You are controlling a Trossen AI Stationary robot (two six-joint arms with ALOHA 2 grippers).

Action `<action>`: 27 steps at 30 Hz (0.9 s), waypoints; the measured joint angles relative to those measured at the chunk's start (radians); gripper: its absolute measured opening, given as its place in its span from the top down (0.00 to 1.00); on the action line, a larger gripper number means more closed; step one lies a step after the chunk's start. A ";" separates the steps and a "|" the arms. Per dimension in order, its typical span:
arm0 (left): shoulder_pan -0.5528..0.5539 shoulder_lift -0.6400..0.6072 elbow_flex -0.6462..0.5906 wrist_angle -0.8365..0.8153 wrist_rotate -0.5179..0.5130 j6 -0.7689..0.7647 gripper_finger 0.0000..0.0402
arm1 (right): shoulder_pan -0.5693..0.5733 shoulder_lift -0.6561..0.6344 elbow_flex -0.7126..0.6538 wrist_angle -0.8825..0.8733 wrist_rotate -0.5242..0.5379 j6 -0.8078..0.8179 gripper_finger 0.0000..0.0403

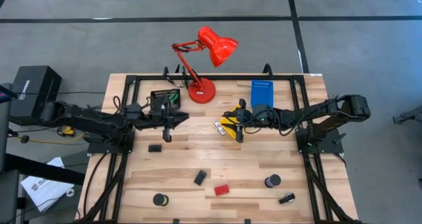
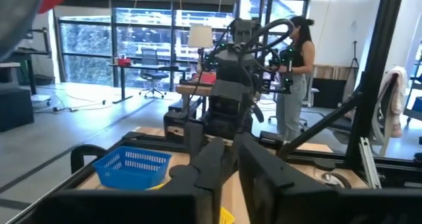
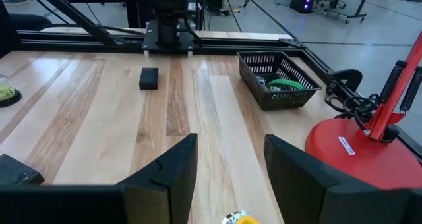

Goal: Pick & Place Office items
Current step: Put the blue hourglass into the yellow bin

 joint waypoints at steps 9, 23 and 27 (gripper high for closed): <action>-0.029 0.125 0.085 0.004 -0.003 -0.008 0.74 | 0.003 0.000 0.000 0.000 -0.026 -0.002 0.59; -0.025 0.161 0.094 0.011 -0.004 -0.006 0.73 | 0.052 -0.136 0.000 -0.038 -0.644 -0.105 0.59; -0.025 0.161 0.094 0.015 -0.003 -0.006 0.73 | 0.119 -0.170 0.000 -0.048 -0.666 -0.111 0.59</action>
